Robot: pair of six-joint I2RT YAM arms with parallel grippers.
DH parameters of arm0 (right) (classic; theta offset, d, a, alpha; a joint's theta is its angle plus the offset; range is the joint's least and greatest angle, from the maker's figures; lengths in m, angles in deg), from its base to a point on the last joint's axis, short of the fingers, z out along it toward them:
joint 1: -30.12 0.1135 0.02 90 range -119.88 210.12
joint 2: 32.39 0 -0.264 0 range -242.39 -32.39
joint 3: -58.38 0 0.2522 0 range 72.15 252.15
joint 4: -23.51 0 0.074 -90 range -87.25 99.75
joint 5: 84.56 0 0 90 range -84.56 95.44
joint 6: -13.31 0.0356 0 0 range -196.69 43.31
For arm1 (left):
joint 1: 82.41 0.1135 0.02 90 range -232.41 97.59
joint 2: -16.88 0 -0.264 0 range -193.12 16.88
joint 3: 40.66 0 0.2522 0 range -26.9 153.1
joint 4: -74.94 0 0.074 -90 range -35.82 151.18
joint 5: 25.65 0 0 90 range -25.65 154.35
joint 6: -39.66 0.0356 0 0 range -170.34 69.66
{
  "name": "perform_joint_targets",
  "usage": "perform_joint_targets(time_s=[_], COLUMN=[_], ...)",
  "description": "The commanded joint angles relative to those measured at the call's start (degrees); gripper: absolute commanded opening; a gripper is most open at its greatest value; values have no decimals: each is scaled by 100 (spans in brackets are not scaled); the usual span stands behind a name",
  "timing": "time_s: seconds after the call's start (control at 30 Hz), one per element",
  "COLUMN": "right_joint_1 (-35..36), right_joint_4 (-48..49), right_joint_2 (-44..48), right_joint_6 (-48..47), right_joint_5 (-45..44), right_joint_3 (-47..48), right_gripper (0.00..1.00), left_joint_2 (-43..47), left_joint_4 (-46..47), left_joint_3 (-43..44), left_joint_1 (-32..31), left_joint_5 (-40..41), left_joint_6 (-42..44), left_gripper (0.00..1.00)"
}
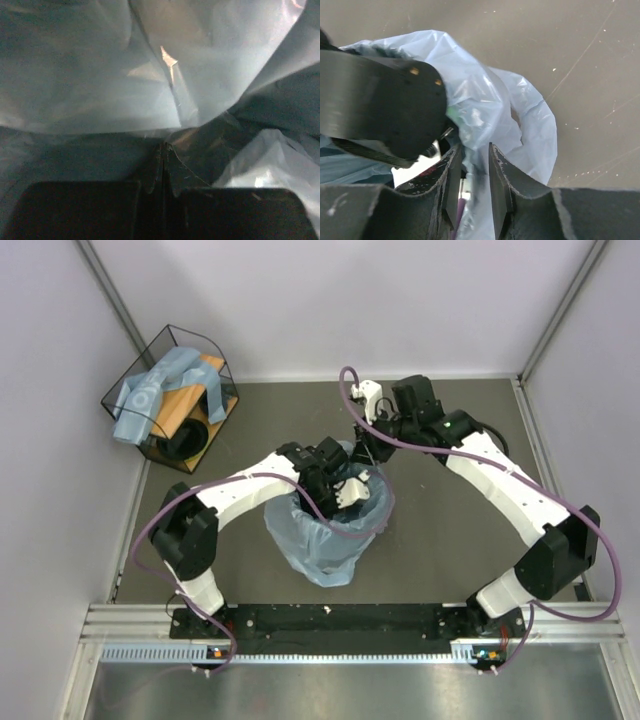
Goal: Put the trash bags into the trash bin
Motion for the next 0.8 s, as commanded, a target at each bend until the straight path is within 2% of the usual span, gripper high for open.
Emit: perform_joint_targets(time_s=[0.0, 0.03, 0.17, 0.37, 0.43, 0.53, 0.77], right_joint_1=[49, 58, 58, 49, 58, 58, 67], right_joint_4=[172, 172, 155, 76, 40, -38, -179], right_joint_2=[221, 230, 212, 116, 72, -25, -253], right_joint_6=[-26, -35, -114, -281, -343, -413, -553], right_joint_5=[220, 228, 237, -79, -193, -264, -282], right_joint_3=[68, 59, 59, 173, 235, 331, 507], right_gripper=[31, 32, 49, 61, 61, 54, 54], left_joint_2=[-209, -253, -393, -648, -710, -806, -965], left_joint_4=[175, 201, 342, 413, 439, 561, 948], left_joint_3=[-212, -256, -511, -625, -695, -818, -1188], left_joint_1=[-9, -9, -1, 0, 0, 0, 8], left_joint_5=[150, 193, 326, 396, 422, 519, 642], left_joint_6=[-140, -123, -26, 45, 88, 124, 115], left_gripper=[0, 0, 0, 0, 0, 0, 0])
